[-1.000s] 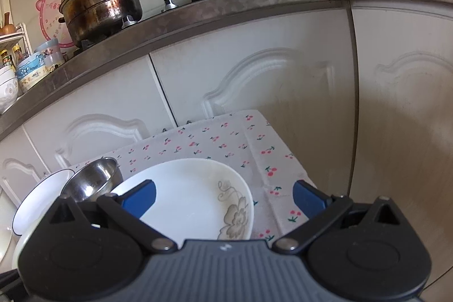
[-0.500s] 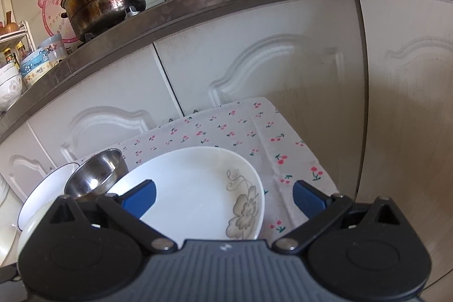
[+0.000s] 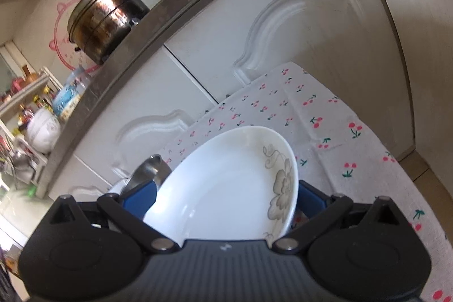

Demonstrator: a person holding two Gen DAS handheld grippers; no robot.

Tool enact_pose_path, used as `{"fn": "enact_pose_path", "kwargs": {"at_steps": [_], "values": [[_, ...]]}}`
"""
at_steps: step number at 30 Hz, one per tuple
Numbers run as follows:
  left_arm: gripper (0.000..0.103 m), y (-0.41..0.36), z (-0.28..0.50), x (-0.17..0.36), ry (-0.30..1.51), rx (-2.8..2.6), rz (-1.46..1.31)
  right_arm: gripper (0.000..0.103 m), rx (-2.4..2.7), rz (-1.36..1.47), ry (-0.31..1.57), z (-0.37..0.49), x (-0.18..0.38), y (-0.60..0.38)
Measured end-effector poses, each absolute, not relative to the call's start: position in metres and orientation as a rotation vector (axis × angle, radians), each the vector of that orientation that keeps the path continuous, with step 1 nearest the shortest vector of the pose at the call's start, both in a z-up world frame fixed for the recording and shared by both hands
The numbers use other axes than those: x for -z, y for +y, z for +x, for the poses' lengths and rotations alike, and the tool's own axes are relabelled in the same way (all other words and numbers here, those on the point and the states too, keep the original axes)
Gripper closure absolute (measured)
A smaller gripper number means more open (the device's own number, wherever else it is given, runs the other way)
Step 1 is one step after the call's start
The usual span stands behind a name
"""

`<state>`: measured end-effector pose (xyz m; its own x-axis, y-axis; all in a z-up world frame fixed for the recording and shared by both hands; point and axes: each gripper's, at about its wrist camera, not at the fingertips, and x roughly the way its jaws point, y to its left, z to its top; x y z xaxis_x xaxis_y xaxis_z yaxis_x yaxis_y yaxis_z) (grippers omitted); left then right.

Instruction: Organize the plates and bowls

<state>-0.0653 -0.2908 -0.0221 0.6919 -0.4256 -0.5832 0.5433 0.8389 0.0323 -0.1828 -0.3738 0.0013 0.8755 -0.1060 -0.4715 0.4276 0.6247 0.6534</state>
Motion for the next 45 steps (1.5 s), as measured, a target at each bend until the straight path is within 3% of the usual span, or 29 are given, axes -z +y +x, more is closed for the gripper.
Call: {"fn": "enact_pose_path", "kwargs": {"at_steps": [5,28,30,33,38,45], "values": [[0.071,-0.289,-0.067,0.022,0.593,0.548,0.206,0.001,0.311,0.849,0.414,-0.183,-0.002,-0.373],[0.072,-0.228,-0.126,-0.006,0.575,0.630,0.140,0.002,0.290,0.668,0.372,-0.238,-0.018,-0.322],[0.083,-0.220,-0.131,-0.009,0.577,0.684,0.117,0.002,0.270,0.659,0.370,-0.245,-0.022,-0.311],[0.085,-0.216,-0.143,-0.010,0.605,0.702,0.122,0.005,0.216,0.671,0.392,-0.253,-0.023,-0.297],[0.078,-0.192,-0.142,-0.009,0.616,0.670,0.082,0.009,0.230,0.708,0.436,-0.254,-0.016,-0.295],[0.069,-0.174,-0.120,-0.006,0.652,0.605,0.014,0.006,0.329,0.628,0.397,-0.251,-0.029,-0.305]]}}
